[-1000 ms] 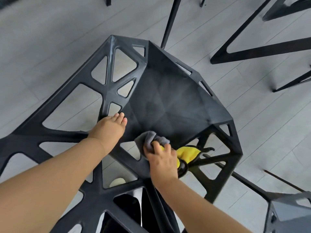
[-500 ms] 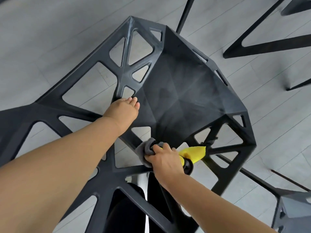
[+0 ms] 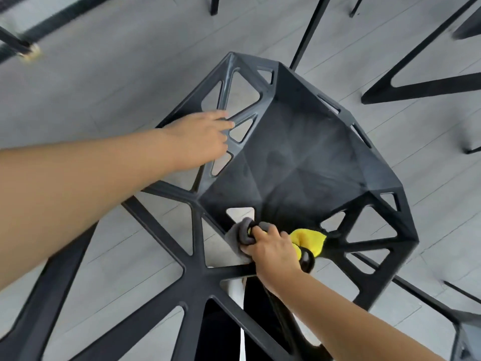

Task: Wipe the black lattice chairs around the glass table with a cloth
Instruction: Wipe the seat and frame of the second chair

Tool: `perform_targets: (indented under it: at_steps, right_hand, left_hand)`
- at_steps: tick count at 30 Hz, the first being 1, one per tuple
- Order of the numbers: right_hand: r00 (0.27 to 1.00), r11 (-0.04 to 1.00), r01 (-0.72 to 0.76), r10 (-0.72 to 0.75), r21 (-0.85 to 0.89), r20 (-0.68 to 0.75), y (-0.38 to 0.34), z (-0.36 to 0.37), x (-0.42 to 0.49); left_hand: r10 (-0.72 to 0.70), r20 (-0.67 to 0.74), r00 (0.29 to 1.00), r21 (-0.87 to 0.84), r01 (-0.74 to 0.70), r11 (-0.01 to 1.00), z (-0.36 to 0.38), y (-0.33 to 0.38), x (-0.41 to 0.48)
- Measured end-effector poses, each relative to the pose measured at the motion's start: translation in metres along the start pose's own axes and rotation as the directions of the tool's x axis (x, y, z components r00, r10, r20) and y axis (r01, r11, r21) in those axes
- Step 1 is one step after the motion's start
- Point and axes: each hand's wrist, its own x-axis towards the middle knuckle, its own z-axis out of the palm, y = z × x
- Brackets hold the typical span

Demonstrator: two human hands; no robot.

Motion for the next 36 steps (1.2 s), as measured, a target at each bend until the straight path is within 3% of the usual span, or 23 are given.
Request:
perform_targets:
  at_steps: [1, 2, 5, 7, 9, 14, 20, 23, 29, 31, 33, 36]
  right_hand:
    - [1.0, 0.999, 0.014, -0.014, -0.03, 0.01, 0.006, 0.001, -0.009]
    - [1.0, 0.999, 0.021, -0.02, -0.042, 0.024, 0.01, 0.002, -0.014]
    - [0.999, 0.999, 0.005, -0.006, -0.032, -0.052, 0.008, 0.004, -0.014]
    - [0.992, 1.0, -0.014, 0.012, -0.011, -0.125, -0.004, 0.006, -0.001]
    - [0.976, 0.998, -0.053, 0.058, 0.028, -0.211, -0.02, 0.004, 0.023]
    - [0.94, 0.994, -0.077, 0.1, 0.084, -0.327, -0.053, -0.023, 0.086]
    - [0.929, 0.995, -0.085, 0.1, 0.059, -0.357, -0.043, -0.039, 0.1]
    - [0.939, 0.998, -0.057, 0.047, -0.019, -0.34, -0.017, -0.042, 0.097]
    - [0.91, 0.973, -0.223, 0.183, -0.067, -0.371, 0.067, -0.034, 0.057]
    - [0.869, 0.949, -0.316, 0.292, 0.006, -0.4, 0.077, -0.043, 0.061]
    - [0.779, 0.911, -0.371, 0.411, 0.181, -0.473, 0.086, -0.061, 0.078]
    - [0.666, 0.867, -0.339, 0.496, 0.366, -0.557, 0.1, -0.101, 0.118]
  left_hand:
    - [-0.041, -0.089, 0.995, 0.007, 0.042, 0.999, -0.004, -0.01, -0.007]
    - [-0.092, -0.093, 0.991, 0.012, 0.093, 0.996, -0.006, -0.019, -0.014]
    - [-0.23, 0.087, 0.969, -0.065, 0.236, 0.97, -0.004, -0.035, -0.028]
    - [-0.274, 0.194, 0.942, -0.203, 0.312, 0.928, 0.003, -0.035, -0.033]
    - [-0.317, 0.165, 0.934, -0.387, 0.357, 0.85, 0.012, -0.035, -0.031]
    - [-0.384, 0.119, 0.916, -0.536, 0.385, 0.751, 0.018, -0.039, -0.027]
    - [-0.404, 0.099, 0.91, -0.54, 0.39, 0.746, 0.008, -0.037, -0.027]
    - [-0.406, 0.142, 0.903, -0.557, 0.412, 0.721, 0.01, -0.036, -0.028]
    - [-0.422, 0.121, 0.899, -0.593, 0.406, 0.695, 0.013, -0.037, -0.027]
    - [-0.443, 0.089, 0.892, -0.627, 0.396, 0.671, 0.015, -0.036, -0.028]
    - [-0.46, -0.034, 0.887, -0.637, 0.335, 0.694, 0.016, -0.034, -0.028]
    - [-0.46, -0.153, 0.875, -0.617, 0.279, 0.736, 0.022, -0.035, -0.029]
